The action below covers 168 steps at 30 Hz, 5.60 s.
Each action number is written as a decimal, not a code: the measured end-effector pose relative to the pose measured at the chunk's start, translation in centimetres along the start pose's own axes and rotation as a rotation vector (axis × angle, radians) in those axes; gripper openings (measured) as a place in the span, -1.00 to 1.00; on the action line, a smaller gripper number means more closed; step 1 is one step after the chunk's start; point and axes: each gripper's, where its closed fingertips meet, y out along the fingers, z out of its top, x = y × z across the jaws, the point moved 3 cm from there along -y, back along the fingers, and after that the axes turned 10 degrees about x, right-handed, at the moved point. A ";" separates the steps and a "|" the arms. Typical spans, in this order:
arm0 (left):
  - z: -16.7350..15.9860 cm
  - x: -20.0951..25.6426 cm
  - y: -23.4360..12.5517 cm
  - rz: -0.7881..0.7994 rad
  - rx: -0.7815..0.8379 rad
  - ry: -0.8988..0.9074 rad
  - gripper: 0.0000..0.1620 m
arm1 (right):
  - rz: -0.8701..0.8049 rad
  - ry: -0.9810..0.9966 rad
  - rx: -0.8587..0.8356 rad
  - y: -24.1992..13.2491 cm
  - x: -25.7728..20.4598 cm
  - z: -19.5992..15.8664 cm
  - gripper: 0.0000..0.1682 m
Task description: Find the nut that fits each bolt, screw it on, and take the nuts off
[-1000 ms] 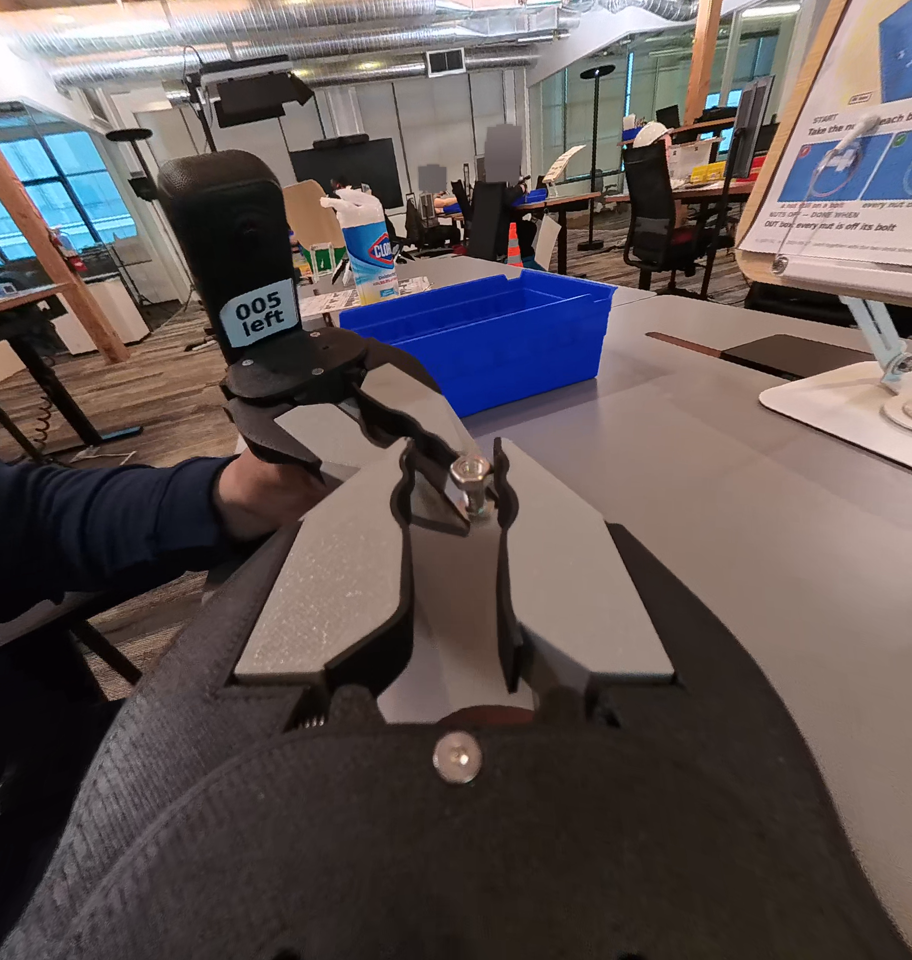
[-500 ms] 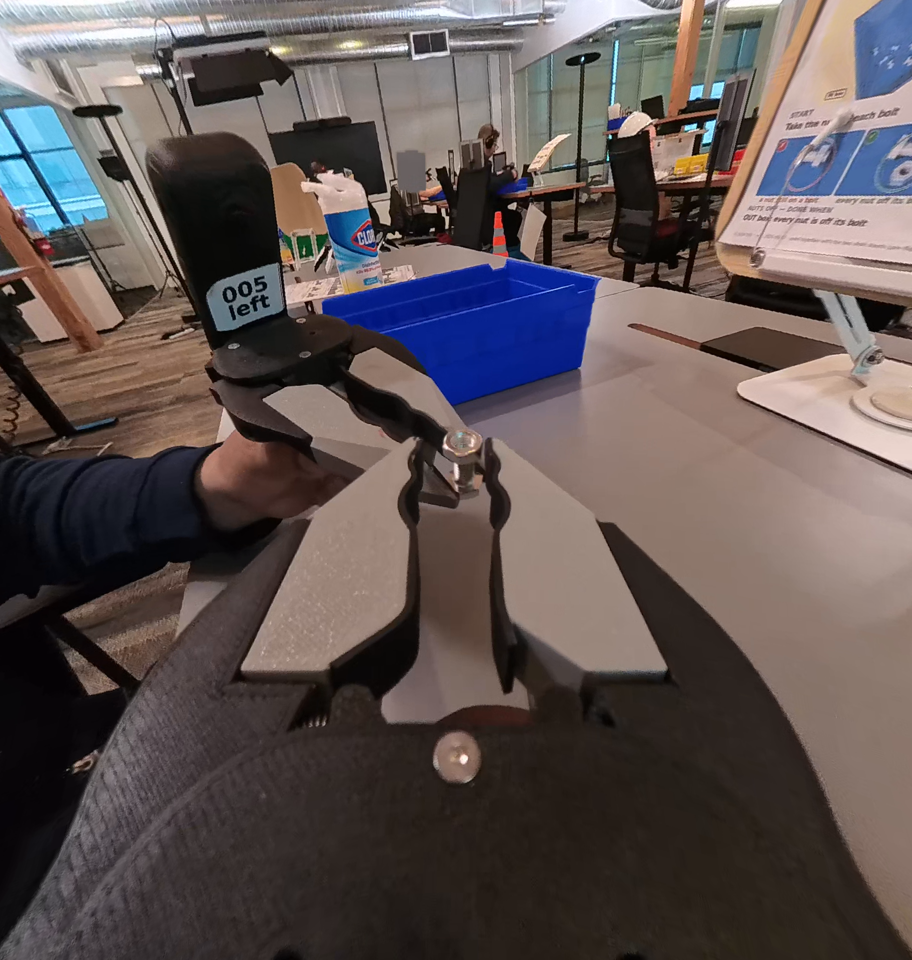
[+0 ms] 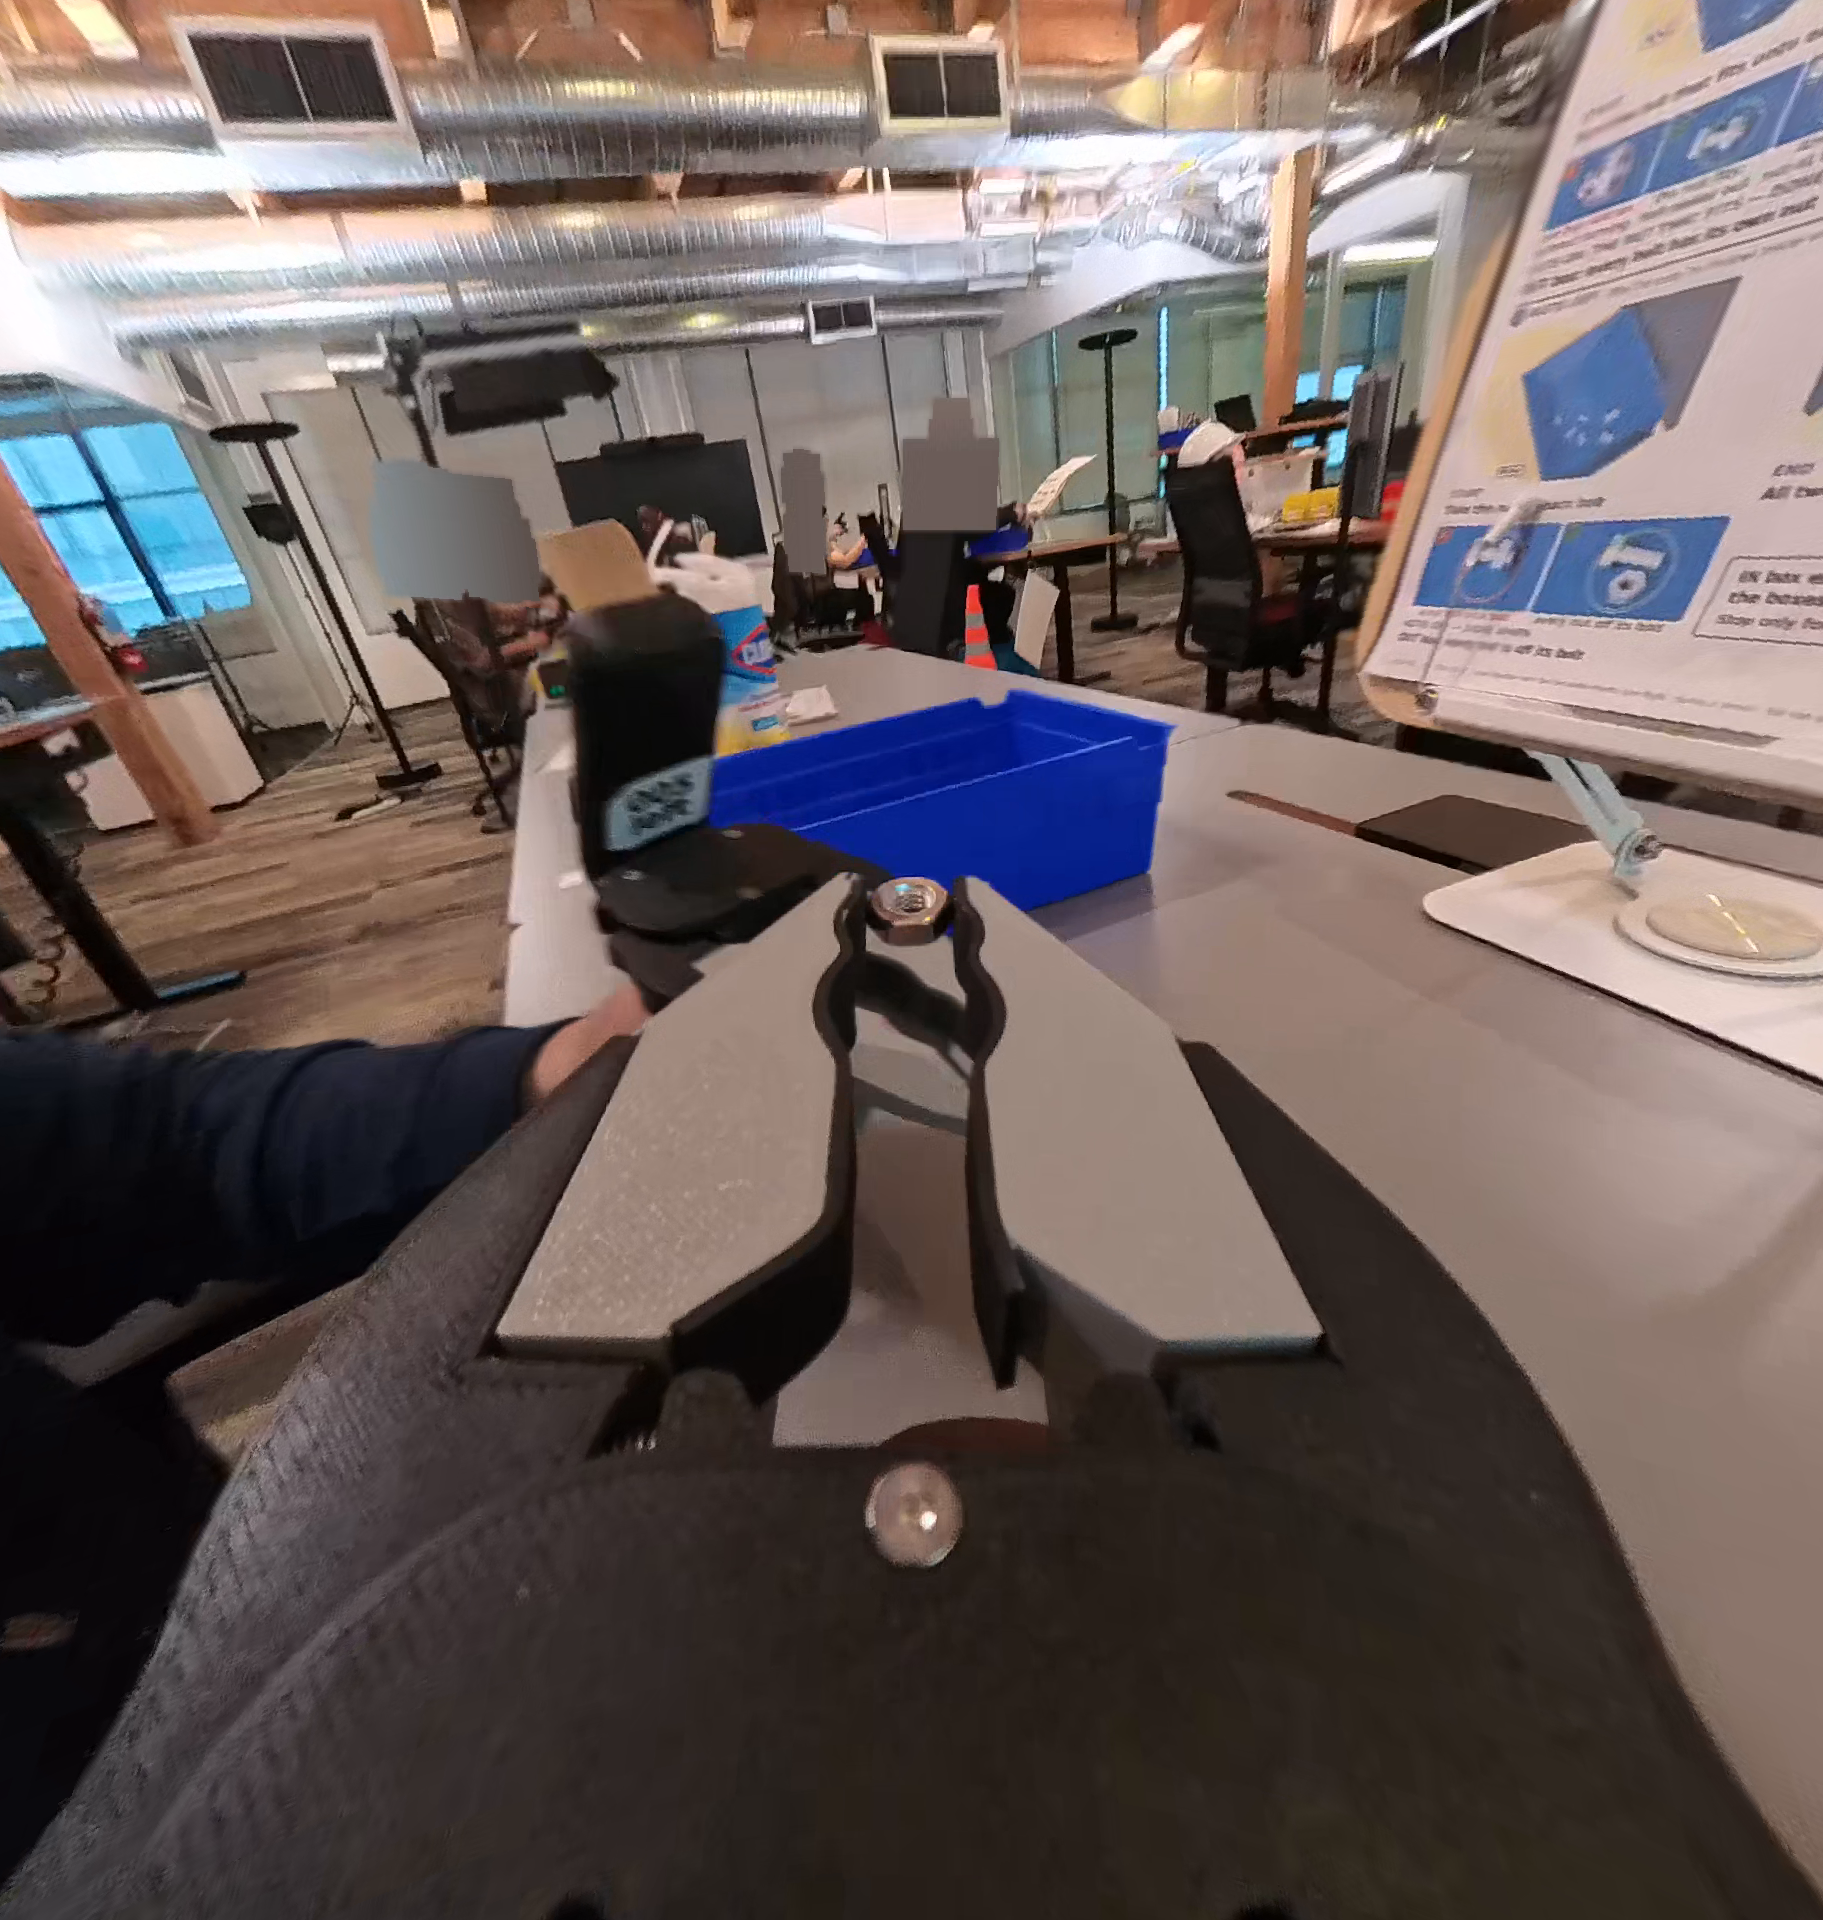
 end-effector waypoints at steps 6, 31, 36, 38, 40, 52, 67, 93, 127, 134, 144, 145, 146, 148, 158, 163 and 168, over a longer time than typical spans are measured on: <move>-0.7 1.1 0.7 -0.043 -0.043 -0.002 -0.85 | -0.415 -0.281 -0.168 -7.9 5.4 10.0 -0.84; -3.1 1.0 1.6 0.042 -0.181 0.255 -0.85 | -0.225 -0.022 -0.662 -2.5 3.6 -4.6 -0.72; -2.9 1.0 1.5 0.079 -0.180 0.352 -0.85 | -0.177 0.077 -0.669 -0.7 3.0 -7.8 -0.77; -2.8 1.2 1.5 0.085 -0.178 0.376 -0.86 | -0.205 0.059 -0.670 -0.4 3.6 -8.4 -0.80; -2.8 1.0 1.5 0.109 -0.191 0.408 -0.86 | -0.182 0.094 -0.662 -0.2 3.4 -8.8 -0.92; -2.4 -1.2 0.7 0.159 -0.144 0.130 -0.76 | -0.470 -0.189 -0.554 -7.5 6.4 -0.5 -0.94; -4.2 -0.8 1.5 0.134 -0.230 0.166 -0.80 | -0.697 -0.124 -0.970 -21.8 12.5 -3.3 -0.89; -3.1 -1.5 1.4 0.140 -0.183 0.101 -0.68 | -0.297 -0.342 -0.503 1.7 8.7 -10.3 -0.61; -2.3 -17.8 -29.8 0.280 -0.729 -0.004 -0.67 | -0.224 -0.424 -0.451 3.2 5.6 -9.9 -0.57; -7.6 -17.4 -28.6 0.009 -1.046 -0.034 -0.69 | -0.185 -0.390 -0.498 3.3 5.4 -11.0 -0.56; -8.0 -19.4 -28.3 0.108 -1.203 0.172 -0.82 | -0.159 -0.336 -0.454 3.3 4.7 -9.9 -0.58; -7.0 -19.6 -28.1 0.149 -1.159 0.188 -0.83 | -0.152 -0.332 -0.446 3.3 4.5 -9.7 -0.59; -5.6 -19.7 -27.7 0.197 -1.094 0.203 -0.82 | -0.145 -0.330 -0.440 3.3 4.3 -9.6 -0.59; -1.5 -19.8 -26.5 0.334 -0.902 0.255 -0.83 | -0.123 -0.319 -0.427 3.3 3.8 -9.3 -0.60; 10.7 -1.5 -9.2 0.027 0.259 0.243 -0.84 | 0.205 0.003 -0.074 2.7 -0.4 -3.4 -0.71; 8.8 0.0 -5.5 -0.165 0.402 0.169 -0.84 | 0.250 0.110 -0.056 2.0 0.1 -2.9 -0.66; 8.5 0.3 -5.8 -0.373 0.513 0.078 -0.82 | 0.289 0.301 -0.037 2.5 0.5 -3.1 -0.64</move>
